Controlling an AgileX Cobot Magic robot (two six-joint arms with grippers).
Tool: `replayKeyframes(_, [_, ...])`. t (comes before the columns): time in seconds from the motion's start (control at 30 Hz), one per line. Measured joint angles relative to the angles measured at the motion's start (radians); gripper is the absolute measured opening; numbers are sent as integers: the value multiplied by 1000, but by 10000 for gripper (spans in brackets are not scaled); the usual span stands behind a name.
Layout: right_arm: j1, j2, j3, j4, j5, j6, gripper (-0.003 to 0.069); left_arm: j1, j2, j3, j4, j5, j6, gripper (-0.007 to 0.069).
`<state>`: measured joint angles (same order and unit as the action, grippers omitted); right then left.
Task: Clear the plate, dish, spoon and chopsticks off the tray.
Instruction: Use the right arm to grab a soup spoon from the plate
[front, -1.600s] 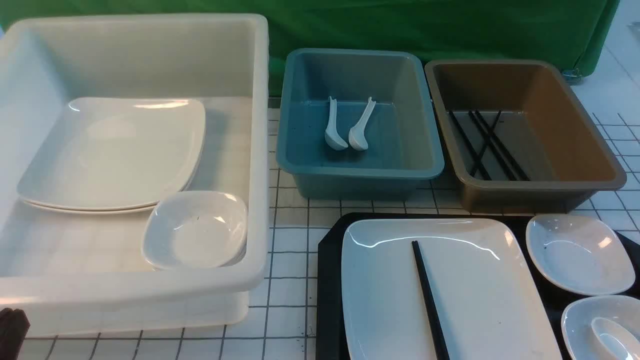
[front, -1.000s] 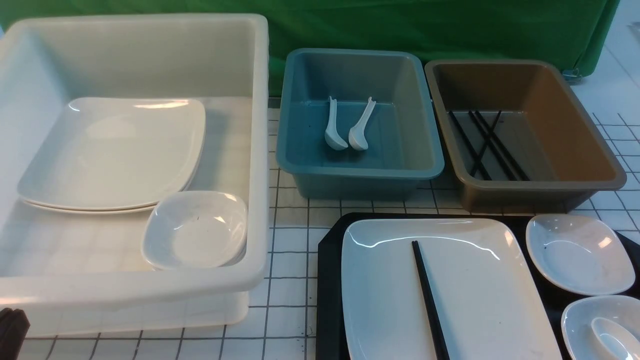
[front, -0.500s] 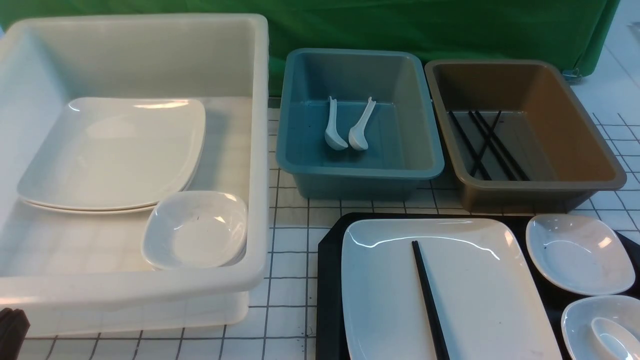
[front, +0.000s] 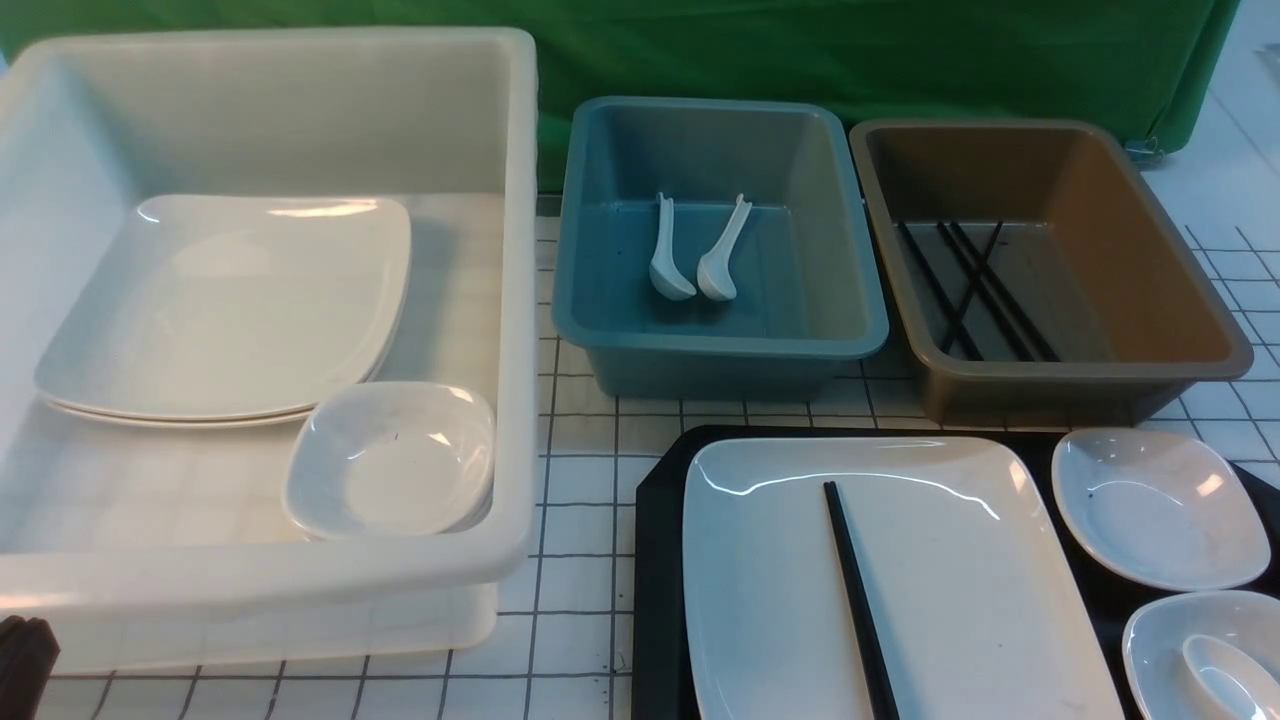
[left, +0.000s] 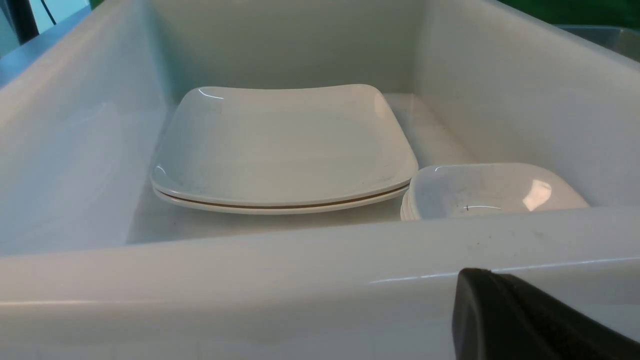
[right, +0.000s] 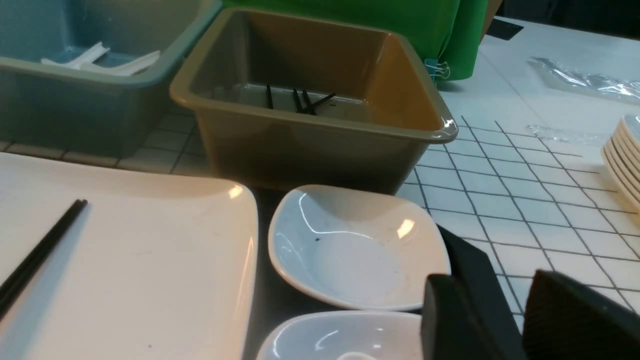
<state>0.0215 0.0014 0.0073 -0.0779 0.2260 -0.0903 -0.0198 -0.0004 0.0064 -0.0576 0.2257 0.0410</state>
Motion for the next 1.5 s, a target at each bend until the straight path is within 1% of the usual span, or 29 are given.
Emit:
replayKeyframes(0.13, [0,0,0,0,0,-3,242,0,0,0,0,0,0,4])
replayKeyframes(0.17, [0,0,0,16,-1,15,242,0,0,0,0,0,0,4])
replayKeyframes(0.23, [0,0,0,99,-12,111,242,0,0,0,0,0,0,4])
replayKeyframes(0.27, [0,0,0,177,-17,200,242,0,0,0,0,0,0,4])
replayKeyframes(0.3, [0,0,0,274,-22,320,242,0,0,0,0,0,0,4])
replayKeyframes(0.33, [0,0,0,340,-23,419,242,0,0,0,0,0,0,4])
replayKeyframes(0.4, [0,0,0,417,-23,575,242,0,0,0,0,0,0,4])
replayKeyframes(0.5, [0,0,0,452,-30,671,242,0,0,0,0,0,0,4])
replayKeyframes(0.67, [1,0,0,466,-45,709,242,0,0,0,0,0,0,4])
replayKeyframes(0.73, [8,0,-5,467,-48,689,241,0,0,0,0,0,0,4])
replayKeyframes(0.8, [15,7,-71,467,-58,603,216,0,0,0,0,0,0,4])
replayKeyframes(0.87, [16,37,-169,453,-67,498,154,0,0,0,0,0,0,4])
replayKeyframes(0.9, [16,67,-235,437,-59,435,105,0,0,0,0,0,0,4])
replayKeyframes(0.93, [17,108,-307,408,-37,373,62,0,0,0,0,0,0,4])
replayKeyframes(0.97, [18,157,-368,377,-4,318,39,0,0,0,0,0,0,4])
replayKeyframes(1.03, [18,285,-529,276,139,234,22,0,0,0,0,0,0,4])
replayKeyframes(1.07, [18,345,-608,231,242,208,19,0,0,0,0,0,0,4])
replayKeyframes(1.1, [18,360,-623,209,265,202,18,0,0,0,0,0,0,4])
replayKeyframes(1.17, [18,607,-797,78,598,138,16,0,0,0,0,0,0,4])
replayKeyframes(1.2, [18,607,-805,70,620,138,16,0,0,0,0,0,0,4])
replayKeyframes(1.23, [18,758,-860,22,790,115,16,0,0,0,0,0,0,4])
replayKeyframes(1.27, [18,773,-863,14,804,113,16,0,0,0,0,0,0,4])
replayKeyframes(1.3, [20,876,-874,-1,876,109,20,0,0,0,0,0,0,4])
replayKeyframes(1.33, [20,890,-875,-2,883,109,20,0,0,0,0,0,0,4])
replayKeyframes(1.37, [41,1035,-878,-13,916,98,38,0,0,0,0,0,0,4])
replayKeyframes(1.4, [45,1066,-878,-14,915,98,43,0,0,0,0,0,0,4])
replayKeyframes(1.43, [68,1147,-882,-21,906,90,80,0,0,0,0,0,0,4])
replayKeyframes(1.47, [70,1154,-882,-23,906,90,86,0,0,0,0,0,0,4])
replayKeyframes(1.5, [84,1211,-882,-30,907,90,142,0,0,0,0,0,0,4])
